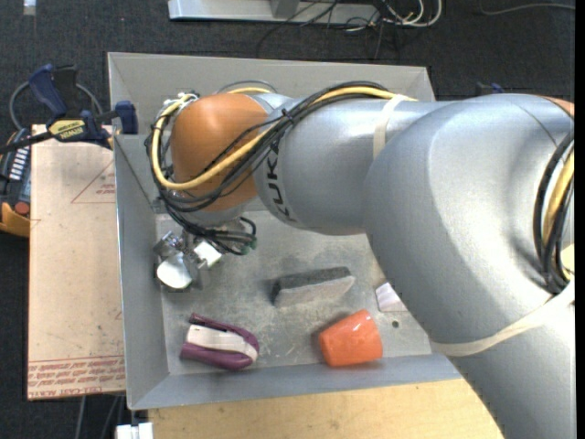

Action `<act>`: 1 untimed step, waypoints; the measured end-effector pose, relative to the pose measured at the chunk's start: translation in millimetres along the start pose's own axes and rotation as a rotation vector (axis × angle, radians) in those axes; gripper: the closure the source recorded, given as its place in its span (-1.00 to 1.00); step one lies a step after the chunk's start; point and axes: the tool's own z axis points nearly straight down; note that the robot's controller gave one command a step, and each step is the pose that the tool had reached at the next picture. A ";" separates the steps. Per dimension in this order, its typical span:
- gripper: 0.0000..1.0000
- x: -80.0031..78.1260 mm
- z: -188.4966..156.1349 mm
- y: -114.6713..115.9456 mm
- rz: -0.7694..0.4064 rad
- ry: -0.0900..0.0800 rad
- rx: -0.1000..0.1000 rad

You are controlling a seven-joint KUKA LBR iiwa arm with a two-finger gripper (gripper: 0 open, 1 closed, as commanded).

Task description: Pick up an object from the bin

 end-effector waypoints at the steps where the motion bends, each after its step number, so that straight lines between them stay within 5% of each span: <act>1: 1.00 0.0 0.0 -0.1 0.000 0.000 0.000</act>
Offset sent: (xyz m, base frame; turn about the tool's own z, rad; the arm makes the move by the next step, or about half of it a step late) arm 0.0001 -0.0002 0.0472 0.0000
